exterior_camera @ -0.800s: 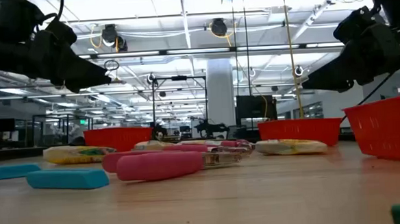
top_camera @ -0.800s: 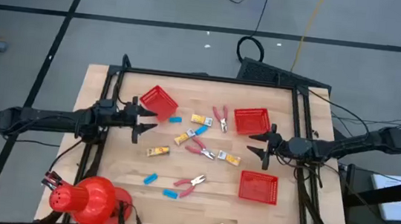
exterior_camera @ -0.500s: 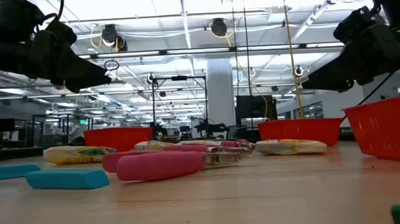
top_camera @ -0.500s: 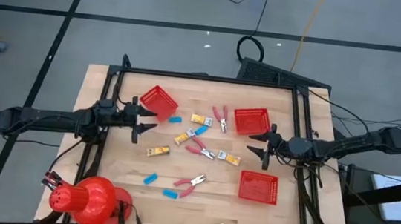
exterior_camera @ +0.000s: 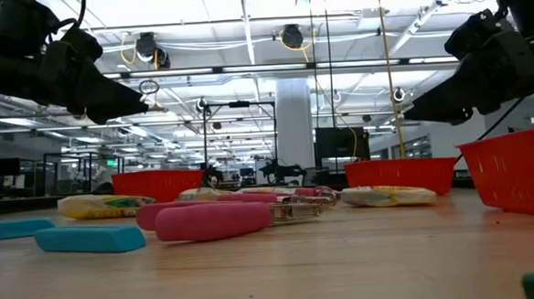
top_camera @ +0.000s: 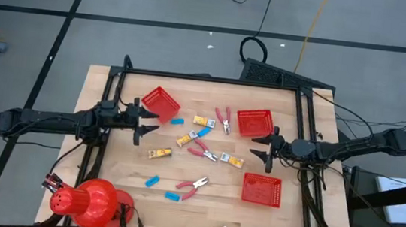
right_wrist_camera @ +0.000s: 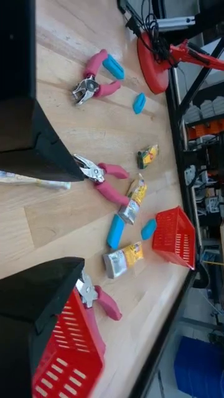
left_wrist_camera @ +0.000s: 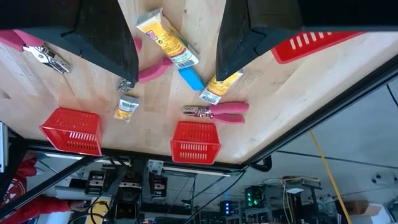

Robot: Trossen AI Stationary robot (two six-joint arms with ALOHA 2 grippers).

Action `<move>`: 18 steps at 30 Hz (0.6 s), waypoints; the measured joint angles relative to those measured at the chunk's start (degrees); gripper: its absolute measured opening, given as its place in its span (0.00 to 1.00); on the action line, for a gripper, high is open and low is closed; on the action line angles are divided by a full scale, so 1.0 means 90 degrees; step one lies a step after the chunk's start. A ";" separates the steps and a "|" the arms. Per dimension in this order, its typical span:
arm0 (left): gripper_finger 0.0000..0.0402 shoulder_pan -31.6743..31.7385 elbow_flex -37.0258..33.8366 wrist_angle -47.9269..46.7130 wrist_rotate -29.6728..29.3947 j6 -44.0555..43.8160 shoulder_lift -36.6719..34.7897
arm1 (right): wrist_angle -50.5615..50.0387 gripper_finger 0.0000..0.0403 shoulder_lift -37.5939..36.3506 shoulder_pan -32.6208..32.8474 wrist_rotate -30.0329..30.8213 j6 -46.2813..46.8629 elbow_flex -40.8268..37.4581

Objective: Pick & Place School Supplies
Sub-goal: Put the yellow crayon box into the top right red bin

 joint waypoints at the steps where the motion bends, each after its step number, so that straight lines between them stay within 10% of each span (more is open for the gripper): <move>1: 0.54 0.0000 0.0000 -0.0002 0.0000 0.0000 0.0000 | -0.0016 0.52 0.0079 -0.0002 0.0000 0.0018 0.0034; 18: 0.54 0.0002 0.0000 -0.0102 -0.0002 0.0151 -0.0002 | -0.0772 0.57 0.3154 0.0032 -0.0367 -0.1138 0.2888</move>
